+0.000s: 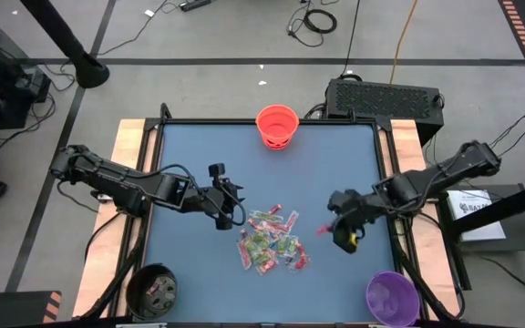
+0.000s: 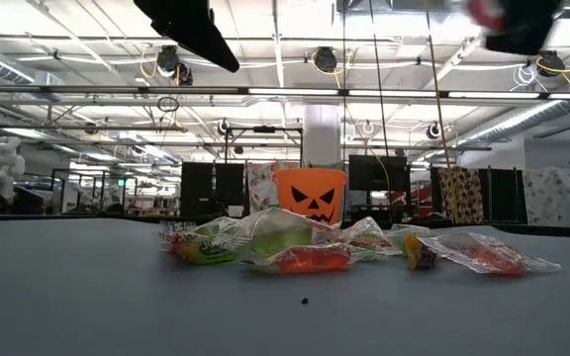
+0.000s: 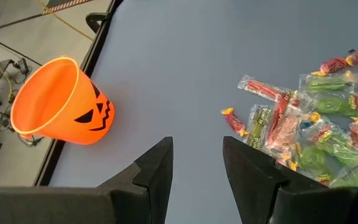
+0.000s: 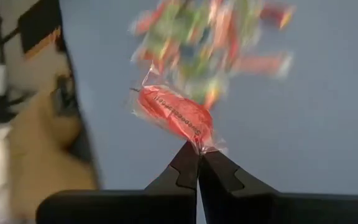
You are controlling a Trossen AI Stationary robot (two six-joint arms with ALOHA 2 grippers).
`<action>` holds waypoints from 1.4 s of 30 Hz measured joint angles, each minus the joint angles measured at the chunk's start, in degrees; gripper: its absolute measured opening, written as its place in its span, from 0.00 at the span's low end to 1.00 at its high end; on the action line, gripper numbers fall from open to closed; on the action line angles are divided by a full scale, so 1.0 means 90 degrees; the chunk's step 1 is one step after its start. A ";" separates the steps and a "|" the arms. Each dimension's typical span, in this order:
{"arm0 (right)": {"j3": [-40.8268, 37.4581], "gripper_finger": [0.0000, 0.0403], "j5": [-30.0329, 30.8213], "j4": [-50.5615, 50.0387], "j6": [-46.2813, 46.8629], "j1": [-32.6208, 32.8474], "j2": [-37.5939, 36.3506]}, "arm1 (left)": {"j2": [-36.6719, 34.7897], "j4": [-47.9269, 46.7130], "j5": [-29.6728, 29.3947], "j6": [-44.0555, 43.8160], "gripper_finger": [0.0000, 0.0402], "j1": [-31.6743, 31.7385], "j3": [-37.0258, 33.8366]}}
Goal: Sort candy by brand, put in halloween buckets
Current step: Put the small orange gummy into the purple bucket, then put the long green gummy into the orange bucket
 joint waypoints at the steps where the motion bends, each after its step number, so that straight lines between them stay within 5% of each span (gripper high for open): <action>1: 0.0000 0.00 -0.0239 -0.0142 0.0303 0.0137 0.0007 | 0.0000 0.0000 0.0004 -0.0061 0.37 0.0000 0.0000; 12: 0.0093 0.00 -0.2595 -0.0588 0.3817 0.1655 0.0005 | 0.0000 0.0061 0.0087 -0.0118 0.37 0.0000 0.0000; 23: 0.0561 0.00 -0.2141 -0.0410 0.6630 0.3419 0.0254 | 0.0000 0.0056 0.0118 -0.0149 0.37 0.0000 0.0000; 32: 0.0561 0.03 -0.2496 -0.0398 0.7613 0.3947 0.1172 | 0.0000 0.0054 0.0160 -0.0290 0.37 -0.0025 0.0000; 42: 0.0559 0.33 -0.2828 -0.0403 0.7175 0.3924 0.1722 | 0.0000 0.0060 0.0160 -0.0308 0.37 -0.0044 0.0000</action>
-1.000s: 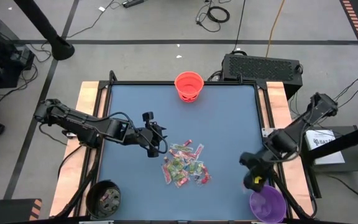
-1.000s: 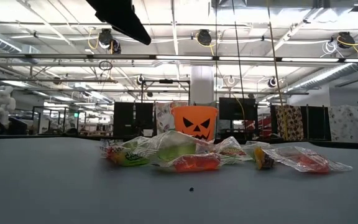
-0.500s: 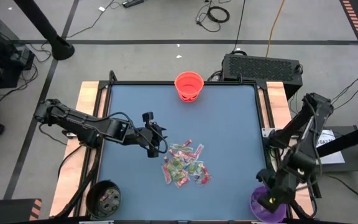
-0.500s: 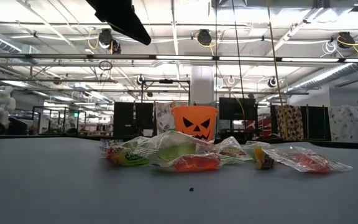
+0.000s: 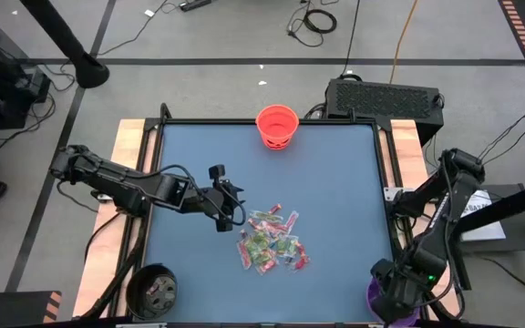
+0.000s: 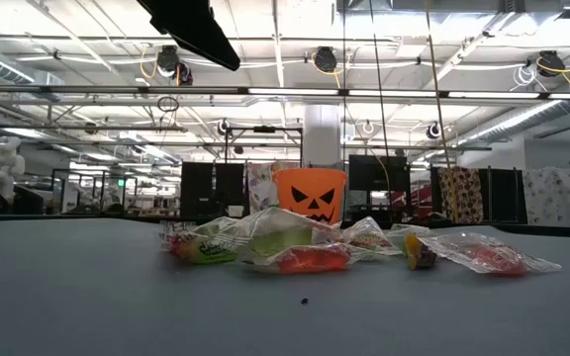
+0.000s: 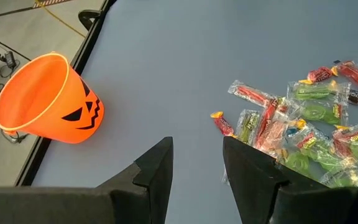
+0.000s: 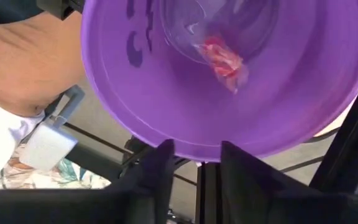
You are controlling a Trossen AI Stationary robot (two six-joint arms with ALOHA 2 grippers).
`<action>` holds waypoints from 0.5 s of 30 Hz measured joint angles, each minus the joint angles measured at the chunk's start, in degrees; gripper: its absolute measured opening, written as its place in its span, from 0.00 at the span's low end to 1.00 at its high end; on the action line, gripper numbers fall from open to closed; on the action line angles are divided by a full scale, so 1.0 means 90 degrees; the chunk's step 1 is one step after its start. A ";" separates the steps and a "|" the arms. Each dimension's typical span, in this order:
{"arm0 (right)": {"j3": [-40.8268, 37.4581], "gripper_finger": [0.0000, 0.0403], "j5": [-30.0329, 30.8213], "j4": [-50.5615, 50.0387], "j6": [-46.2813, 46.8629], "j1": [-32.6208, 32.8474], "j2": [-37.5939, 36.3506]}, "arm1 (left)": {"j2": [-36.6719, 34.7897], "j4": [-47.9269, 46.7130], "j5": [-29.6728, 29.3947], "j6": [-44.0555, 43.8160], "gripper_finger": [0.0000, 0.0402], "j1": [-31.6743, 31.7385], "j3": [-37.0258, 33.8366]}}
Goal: Sort candy by brand, put in halloween buckets
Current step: Put the long green gummy into the orange bucket
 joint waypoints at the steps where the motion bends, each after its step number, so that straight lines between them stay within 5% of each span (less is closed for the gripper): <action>1: 0.0000 0.36 -0.0005 0.0000 -0.0004 -0.0005 -0.0031 | 0.0000 -0.0001 0.0000 0.0001 0.37 0.0000 0.0000; 6: 0.0000 0.44 0.0360 -0.0044 -0.0031 -0.0161 -0.0395 | 0.0000 -0.0001 0.0001 0.0001 0.37 0.0000 0.0000; 15: 0.0000 0.42 0.3707 -0.1474 -0.1140 -0.0525 -0.0607 | 0.0000 -0.0001 0.0164 -0.0130 0.37 0.0000 0.0000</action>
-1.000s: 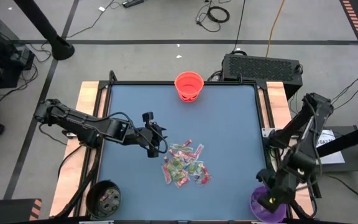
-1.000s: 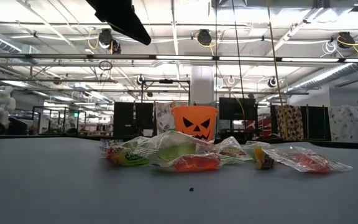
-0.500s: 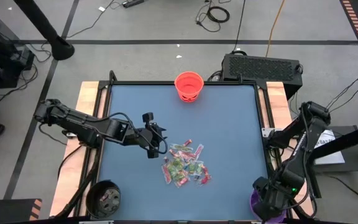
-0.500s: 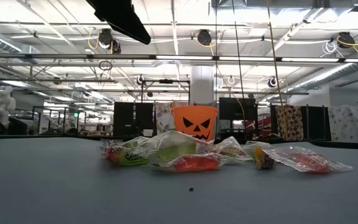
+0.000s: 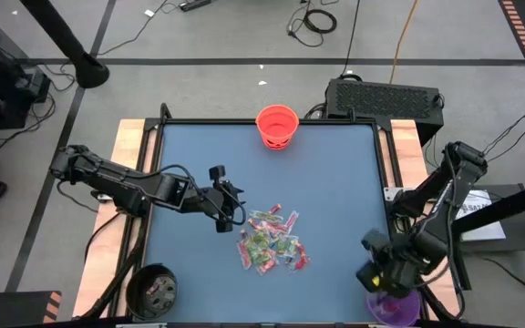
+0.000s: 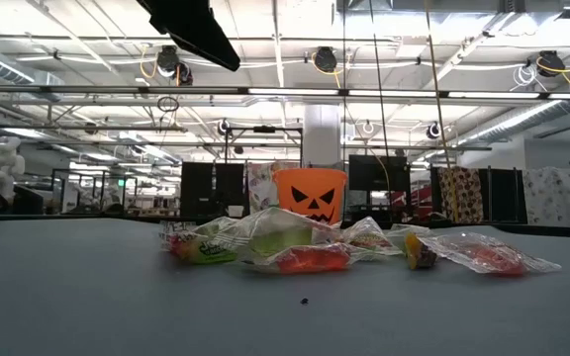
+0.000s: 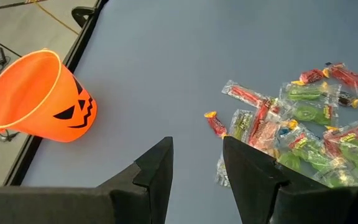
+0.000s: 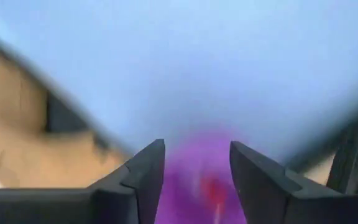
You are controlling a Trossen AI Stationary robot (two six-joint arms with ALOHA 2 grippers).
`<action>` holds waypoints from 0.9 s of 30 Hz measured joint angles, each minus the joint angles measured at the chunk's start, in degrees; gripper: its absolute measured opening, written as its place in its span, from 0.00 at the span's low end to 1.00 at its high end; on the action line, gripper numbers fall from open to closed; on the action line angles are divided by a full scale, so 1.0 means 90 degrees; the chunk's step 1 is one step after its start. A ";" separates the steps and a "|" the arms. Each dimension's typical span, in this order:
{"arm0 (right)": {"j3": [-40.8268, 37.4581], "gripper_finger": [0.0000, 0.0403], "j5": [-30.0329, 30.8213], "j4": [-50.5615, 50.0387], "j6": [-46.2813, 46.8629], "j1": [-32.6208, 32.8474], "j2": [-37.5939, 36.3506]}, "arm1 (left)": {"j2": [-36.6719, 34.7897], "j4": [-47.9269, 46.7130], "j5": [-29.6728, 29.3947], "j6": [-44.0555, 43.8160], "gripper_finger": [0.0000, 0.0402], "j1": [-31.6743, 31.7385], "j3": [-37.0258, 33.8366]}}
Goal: Sort candy by brand, put in halloween buckets
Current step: Put the long green gummy into the orange bucket
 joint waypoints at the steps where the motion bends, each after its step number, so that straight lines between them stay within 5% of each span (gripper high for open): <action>1: 0.0000 0.42 0.0546 -0.0125 -0.0203 -0.0107 0.0000 | 0.0000 0.0002 0.0044 0.0000 0.37 0.0000 0.0000; 7: 0.0000 0.41 0.3670 0.0518 -0.2530 -0.0859 0.0000 | 0.0000 0.0022 0.0122 -0.0010 0.37 0.0000 0.0000; 13: 0.0000 0.41 0.5207 0.2589 -0.6310 -0.1814 0.0048 | 0.0000 0.0259 0.0200 -0.0446 0.37 0.0000 0.0000; 20: -0.0002 0.41 0.4360 0.3699 -1.0136 -0.3288 0.0352 | 0.0092 0.0506 0.0221 -0.0523 0.37 0.0000 0.0002; 27: -0.0004 0.41 0.2861 0.3696 -1.1177 -0.4650 0.0779 | 0.0671 0.0495 0.0479 -0.1000 0.37 -0.0027 0.0002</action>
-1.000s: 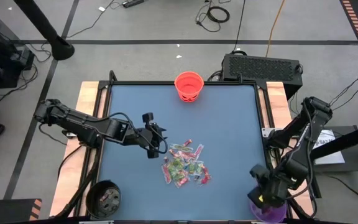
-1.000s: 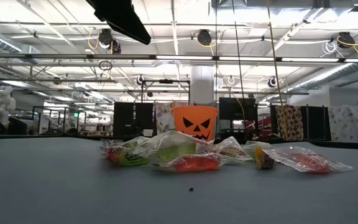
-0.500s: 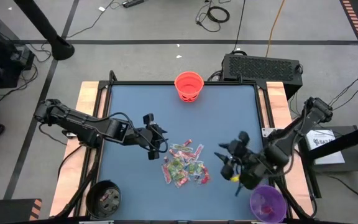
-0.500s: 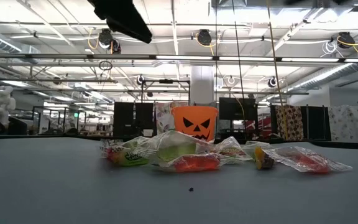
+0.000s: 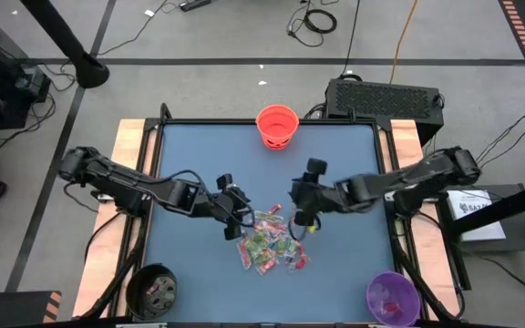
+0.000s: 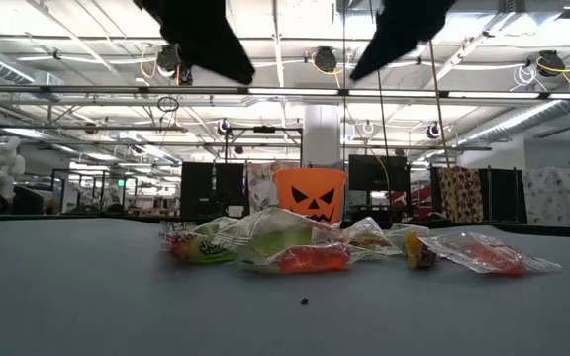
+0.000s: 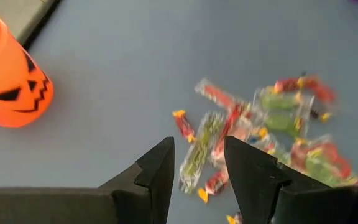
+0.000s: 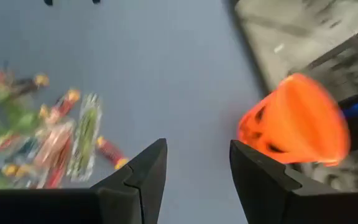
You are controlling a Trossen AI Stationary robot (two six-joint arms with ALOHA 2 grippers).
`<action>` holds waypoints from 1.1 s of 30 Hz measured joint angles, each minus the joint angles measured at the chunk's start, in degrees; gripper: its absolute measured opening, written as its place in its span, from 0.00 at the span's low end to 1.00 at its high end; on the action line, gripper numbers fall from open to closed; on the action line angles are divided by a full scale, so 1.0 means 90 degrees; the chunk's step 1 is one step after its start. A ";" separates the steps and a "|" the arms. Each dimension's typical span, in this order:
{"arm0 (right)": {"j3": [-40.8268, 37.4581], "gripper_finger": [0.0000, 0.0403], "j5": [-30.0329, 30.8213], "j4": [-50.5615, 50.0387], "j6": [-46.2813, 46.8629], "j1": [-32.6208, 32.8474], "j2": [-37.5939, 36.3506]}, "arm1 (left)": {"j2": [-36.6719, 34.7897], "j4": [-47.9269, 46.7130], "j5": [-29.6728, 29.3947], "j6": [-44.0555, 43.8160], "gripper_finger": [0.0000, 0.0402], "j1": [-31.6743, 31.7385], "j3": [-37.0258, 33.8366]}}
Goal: Sort candy by brand, put in halloween buckets
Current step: Put the long green gummy into the orange bucket
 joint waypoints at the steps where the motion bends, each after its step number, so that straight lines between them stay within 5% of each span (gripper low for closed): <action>1: -0.0001 0.41 -0.0317 -0.0005 -0.0065 -0.0130 0.0095 | 0.0120 -0.0012 0.0007 -0.0009 0.37 -0.0002 0.0000; 5: -0.0003 0.41 -0.1246 0.0007 -0.0395 -0.0485 0.0478 | 0.0557 -0.0149 0.0277 -0.0112 0.37 0.0000 0.0000; 15: -0.0003 0.41 -0.2180 0.0239 -0.0899 -0.0942 0.1350 | 0.1158 -0.0621 0.1640 -0.0517 0.37 -0.0074 0.0000; 33: -0.0006 0.41 -0.2599 0.0177 -0.0316 -0.0943 0.1567 | 0.1679 -0.0512 0.1316 -0.0408 0.33 -0.0486 -0.0012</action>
